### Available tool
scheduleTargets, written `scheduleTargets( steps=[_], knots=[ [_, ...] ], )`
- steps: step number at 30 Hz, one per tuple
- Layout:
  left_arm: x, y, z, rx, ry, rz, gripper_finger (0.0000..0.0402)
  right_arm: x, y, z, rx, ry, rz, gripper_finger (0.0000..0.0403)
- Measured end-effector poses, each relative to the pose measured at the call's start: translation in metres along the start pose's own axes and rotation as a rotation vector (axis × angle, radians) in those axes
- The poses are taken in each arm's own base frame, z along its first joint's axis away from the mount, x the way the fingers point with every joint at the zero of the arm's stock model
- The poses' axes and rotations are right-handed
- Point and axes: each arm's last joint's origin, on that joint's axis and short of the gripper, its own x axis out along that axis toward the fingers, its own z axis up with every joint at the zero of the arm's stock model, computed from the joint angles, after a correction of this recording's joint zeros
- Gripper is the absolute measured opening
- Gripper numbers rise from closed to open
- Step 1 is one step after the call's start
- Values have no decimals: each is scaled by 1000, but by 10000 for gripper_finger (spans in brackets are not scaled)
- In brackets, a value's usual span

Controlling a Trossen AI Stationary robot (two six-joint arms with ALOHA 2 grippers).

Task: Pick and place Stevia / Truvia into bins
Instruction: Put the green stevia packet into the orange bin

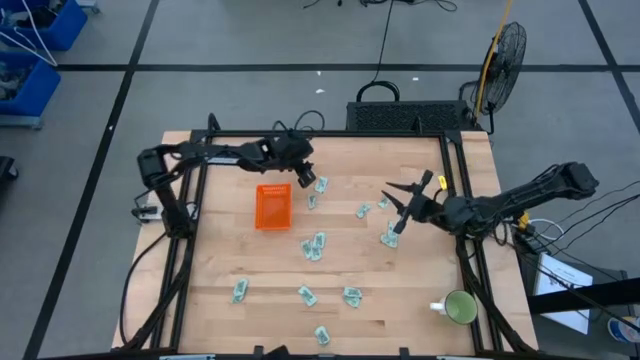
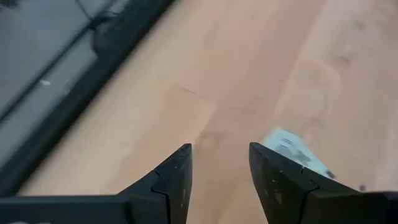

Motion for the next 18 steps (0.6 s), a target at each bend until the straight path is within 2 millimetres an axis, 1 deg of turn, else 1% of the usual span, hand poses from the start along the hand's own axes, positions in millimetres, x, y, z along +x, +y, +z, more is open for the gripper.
scheduleTargets(
  steps=[1, 2, 4, 5, 7, 8, 11, 14, 18],
  knots=[
    [4, -1, -1, -9, 2, -27, 166, -1, 3, -9, -13, 13, 7, 102],
    [8, -2, -2, -17, -3, -59, 166, -3, 5, -18, 27, 12, 16, 102],
    [14, -5, -4, -52, -1, -118, 166, -6, 8, -31, 161, -15, 53, 102],
    [18, -6, -5, -68, -9, -136, 165, -8, 7, -33, 220, -55, 48, 102],
    [23, -10, -7, -84, -1, -158, 165, -10, -2, -25, 354, -162, -10, 102],
    [26, -12, -9, -84, -2, -163, 165, -11, -7, -21, 384, -200, -33, 102],
    [35, -20, -15, -74, 20, -172, 165, -11, -14, -11, 327, -205, -44, 102],
    [39, -24, -19, -79, 41, -148, 165, -6, -17, 4, 253, -113, 40, 102],
    [39, -23, -18, -92, 32, -129, 165, 3, -35, 35, 276, 76, 159, 102]
  ],
)
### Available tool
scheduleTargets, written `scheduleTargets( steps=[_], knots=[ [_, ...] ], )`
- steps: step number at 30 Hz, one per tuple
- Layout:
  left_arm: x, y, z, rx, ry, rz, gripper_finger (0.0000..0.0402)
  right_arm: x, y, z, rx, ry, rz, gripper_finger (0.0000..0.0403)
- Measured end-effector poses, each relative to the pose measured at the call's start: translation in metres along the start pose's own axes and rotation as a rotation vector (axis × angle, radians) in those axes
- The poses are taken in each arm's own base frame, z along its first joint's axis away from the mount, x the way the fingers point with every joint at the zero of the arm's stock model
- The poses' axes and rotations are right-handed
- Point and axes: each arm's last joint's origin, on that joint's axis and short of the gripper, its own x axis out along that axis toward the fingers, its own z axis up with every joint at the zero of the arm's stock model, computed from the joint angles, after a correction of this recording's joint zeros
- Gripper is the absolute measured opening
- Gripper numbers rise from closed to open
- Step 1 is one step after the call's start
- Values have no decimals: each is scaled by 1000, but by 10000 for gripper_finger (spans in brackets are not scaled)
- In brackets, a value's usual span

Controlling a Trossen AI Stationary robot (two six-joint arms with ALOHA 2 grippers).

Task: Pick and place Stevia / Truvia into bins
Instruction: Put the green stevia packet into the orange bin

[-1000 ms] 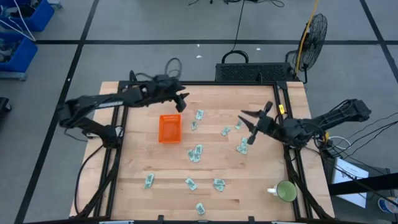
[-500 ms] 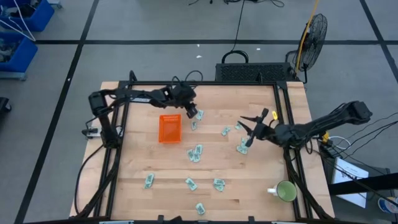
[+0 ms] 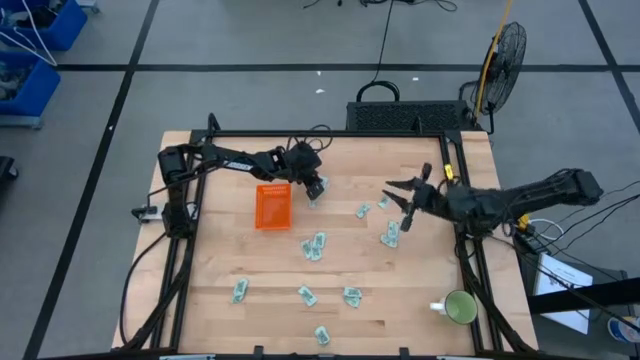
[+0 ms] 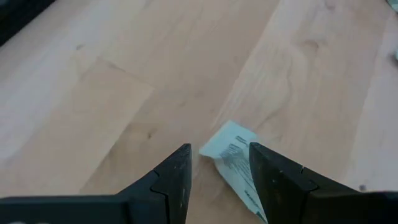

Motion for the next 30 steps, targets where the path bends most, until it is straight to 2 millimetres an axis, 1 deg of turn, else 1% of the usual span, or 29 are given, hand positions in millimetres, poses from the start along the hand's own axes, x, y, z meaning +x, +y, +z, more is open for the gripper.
scheduleTargets(
  steps=[2, 3, 6, 9, 14, 15, 17, 20, 22, 26, 30],
  knots=[
    [0, 0, 0, -15, 4, 2, 162, 0, -9, 21, 52, 65, -3, 102],
    [0, 0, 0, -15, 4, 1, 156, 0, -14, 27, 62, 102, -2, 102],
    [3, 0, -2, -15, 13, -2, 124, 4, -23, 38, 84, 158, 25, 102],
    [8, 1, -7, -15, 35, -10, 82, 15, -25, 29, 91, 220, 53, 102],
    [11, 9, -8, -27, 30, 43, 14, 34, -34, 10, 104, 317, -25, 102],
    [10, 10, -7, -30, 25, 40, 8, 38, -37, 9, 119, 323, -28, 102],
    [4, 11, -3, -34, 20, 23, 7, 45, -40, 9, 152, 302, 13, 102],
    [-9, 8, 8, -24, -32, -2, 4, 56, -44, 11, 169, 249, 132, 102],
    [-16, 7, 12, -12, -52, -6, 5, 63, -45, 11, 181, 230, 175, 102],
    [-21, 5, 16, 7, -70, -10, 7, 72, -46, 5, 182, 256, 172, 102],
    [-17, 6, 16, 34, -85, 21, 7, 81, -48, -3, 194, 302, 156, 102]
  ],
)
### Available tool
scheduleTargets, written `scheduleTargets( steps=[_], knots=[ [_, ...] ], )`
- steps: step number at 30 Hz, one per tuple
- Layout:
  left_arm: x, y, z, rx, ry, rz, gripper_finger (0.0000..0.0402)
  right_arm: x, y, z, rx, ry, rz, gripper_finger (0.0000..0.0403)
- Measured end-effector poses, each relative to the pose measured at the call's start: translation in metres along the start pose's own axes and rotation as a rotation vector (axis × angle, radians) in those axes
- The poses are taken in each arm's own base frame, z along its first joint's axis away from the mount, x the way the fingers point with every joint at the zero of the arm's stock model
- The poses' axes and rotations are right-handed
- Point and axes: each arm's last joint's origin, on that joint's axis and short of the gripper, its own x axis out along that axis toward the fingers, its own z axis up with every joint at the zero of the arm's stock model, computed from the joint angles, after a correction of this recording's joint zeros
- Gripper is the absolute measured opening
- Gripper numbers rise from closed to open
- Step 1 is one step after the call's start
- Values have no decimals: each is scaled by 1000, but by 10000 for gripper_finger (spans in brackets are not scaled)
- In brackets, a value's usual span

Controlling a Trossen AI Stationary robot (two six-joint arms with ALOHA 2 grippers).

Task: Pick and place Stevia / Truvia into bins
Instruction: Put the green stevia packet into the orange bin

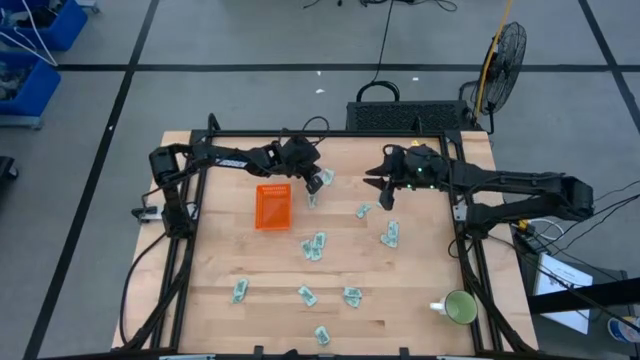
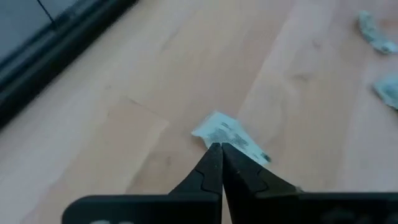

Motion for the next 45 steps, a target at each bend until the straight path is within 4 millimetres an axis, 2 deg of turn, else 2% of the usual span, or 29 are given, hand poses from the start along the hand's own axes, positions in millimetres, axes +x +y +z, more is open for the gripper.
scheduleTargets(
  steps=[4, 14, 19, 23, 27, 34, 42, 45],
  knots=[
    [8, 1, -1, -1, -31, 7, 22, 7, -5, -4, 22, 30, -19, 102],
    [26, 3, -7, -45, -65, -6, 130, 22, -22, -6, 55, 34, -53, 102],
    [31, 2, -11, -79, -64, -13, 151, 35, -30, -15, 73, 99, -76, 102],
    [38, 1, -17, -76, -46, 5, 152, 45, -34, -23, 109, 145, -89, 102],
    [37, -2, -14, -73, -71, 28, 152, 52, -35, -29, 112, 178, -91, 102],
    [37, -2, -15, -76, -68, 36, 147, 54, -35, -29, 114, 178, -91, 102],
    [37, 0, -14, -94, -72, 50, 83, 53, -35, -24, 107, 126, -88, 102],
    [42, -2, -16, -89, -74, -44, 54, 53, -35, -23, 86, 121, -87, 102]
  ],
)
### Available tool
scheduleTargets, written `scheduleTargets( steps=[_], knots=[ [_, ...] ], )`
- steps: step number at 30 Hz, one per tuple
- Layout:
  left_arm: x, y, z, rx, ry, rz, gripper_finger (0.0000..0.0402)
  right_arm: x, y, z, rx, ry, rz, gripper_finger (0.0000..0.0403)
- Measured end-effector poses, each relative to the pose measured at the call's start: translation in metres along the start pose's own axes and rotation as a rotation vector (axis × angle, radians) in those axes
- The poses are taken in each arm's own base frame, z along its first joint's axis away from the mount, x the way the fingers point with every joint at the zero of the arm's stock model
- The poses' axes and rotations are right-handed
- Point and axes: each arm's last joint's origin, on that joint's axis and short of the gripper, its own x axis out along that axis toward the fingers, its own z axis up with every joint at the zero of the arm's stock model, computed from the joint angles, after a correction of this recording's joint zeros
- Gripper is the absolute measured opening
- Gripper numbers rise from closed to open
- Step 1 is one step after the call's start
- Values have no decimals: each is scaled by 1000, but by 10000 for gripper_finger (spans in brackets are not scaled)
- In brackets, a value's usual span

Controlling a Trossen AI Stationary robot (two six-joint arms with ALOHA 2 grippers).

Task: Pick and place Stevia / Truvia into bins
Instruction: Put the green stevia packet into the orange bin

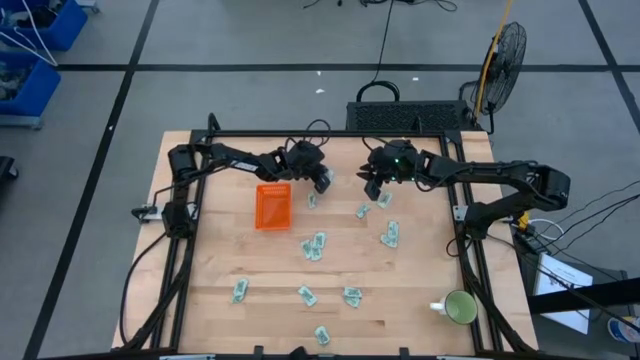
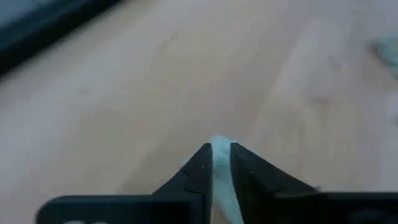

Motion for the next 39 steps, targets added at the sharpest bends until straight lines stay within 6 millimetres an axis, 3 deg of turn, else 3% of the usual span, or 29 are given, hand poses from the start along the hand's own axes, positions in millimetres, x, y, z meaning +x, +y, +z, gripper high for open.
scheduleTargets(
  steps=[5, 14, 18, 22, 26, 31, 39],
  knots=[
    [4, 1, -7, 12, 39, 1, 7, 0, -1, 0, -33, 0, -2, 102],
    [-6, 0, -8, 11, 127, -4, 3, 0, -1, 2, -61, -20, -2, 102],
    [-19, -6, -2, 39, 149, -15, 3, 0, -1, 2, -57, -23, -2, 102],
    [-25, -16, -9, 68, 230, -4, 2, 0, -1, 2, -55, -20, -2, 102],
    [-25, -28, -12, 215, 239, -14, 4, 0, 0, 2, -34, -17, 1, 102],
    [-25, -37, -10, 328, 181, 94, 32, 0, 0, 1, -21, -15, 1, 102],
    [-26, -38, -17, 374, 252, 106, 130, 0, 0, 1, -21, -15, 1, 102]
  ],
)
